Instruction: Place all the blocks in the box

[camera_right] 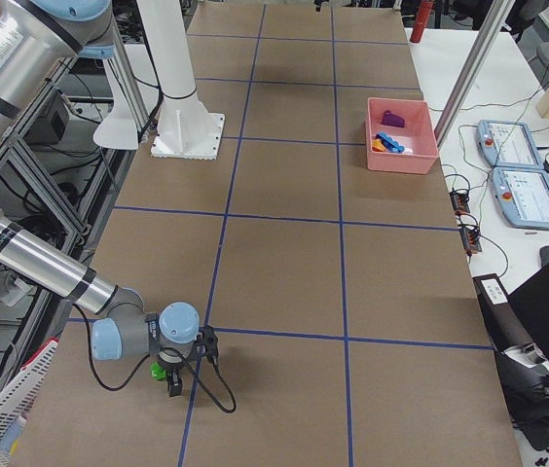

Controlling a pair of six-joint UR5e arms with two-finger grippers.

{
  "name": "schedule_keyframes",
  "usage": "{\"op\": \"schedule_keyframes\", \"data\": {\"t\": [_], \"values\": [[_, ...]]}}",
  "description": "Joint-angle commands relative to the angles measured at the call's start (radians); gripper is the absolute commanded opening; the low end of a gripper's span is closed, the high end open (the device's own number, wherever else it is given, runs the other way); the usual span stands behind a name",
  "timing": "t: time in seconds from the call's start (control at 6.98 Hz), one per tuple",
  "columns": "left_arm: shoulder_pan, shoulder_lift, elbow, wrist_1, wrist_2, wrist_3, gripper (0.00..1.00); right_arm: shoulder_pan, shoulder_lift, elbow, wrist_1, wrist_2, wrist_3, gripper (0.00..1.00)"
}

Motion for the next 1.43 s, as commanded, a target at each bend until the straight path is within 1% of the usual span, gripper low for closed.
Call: {"op": "schedule_keyframes", "data": {"t": [0.0, 0.14, 0.57, 0.86, 1.0, 1.15, 1.29], "values": [[0.0, 0.001, -0.007, 0.0, -0.001, 0.0, 1.0, -0.016, -0.002, 0.0, 0.005, -0.021, 0.001, 0.08], [0.0, 0.001, -0.007, 0.0, -0.001, 0.0, 1.0, -0.016, -0.009, 0.0, 0.042, -0.029, -0.001, 0.0], [-0.005, 0.001, -0.014, 0.0, -0.004, 0.0, 1.0, -0.016, -0.018, 0.012, 0.105, -0.038, 0.001, 0.0], [-0.005, 0.001, -0.011, 0.002, -0.004, -0.017, 1.0, -0.013, -0.017, 0.09, 0.107, -0.05, 0.004, 0.0], [-0.011, 0.017, -0.007, 0.002, -0.005, -0.059, 1.0, -0.008, -0.017, 0.133, 0.102, -0.049, 0.007, 0.0], [-0.058, 0.045, -0.011, -0.002, -0.008, -0.149, 1.0, 0.022, -0.005, 0.183, 0.092, -0.044, 0.011, 0.0], [-0.107, 0.066, -0.011, -0.006, -0.014, -0.147, 1.0, 0.033, 0.014, 0.266, -0.007, -0.038, 0.052, 0.0]]}}
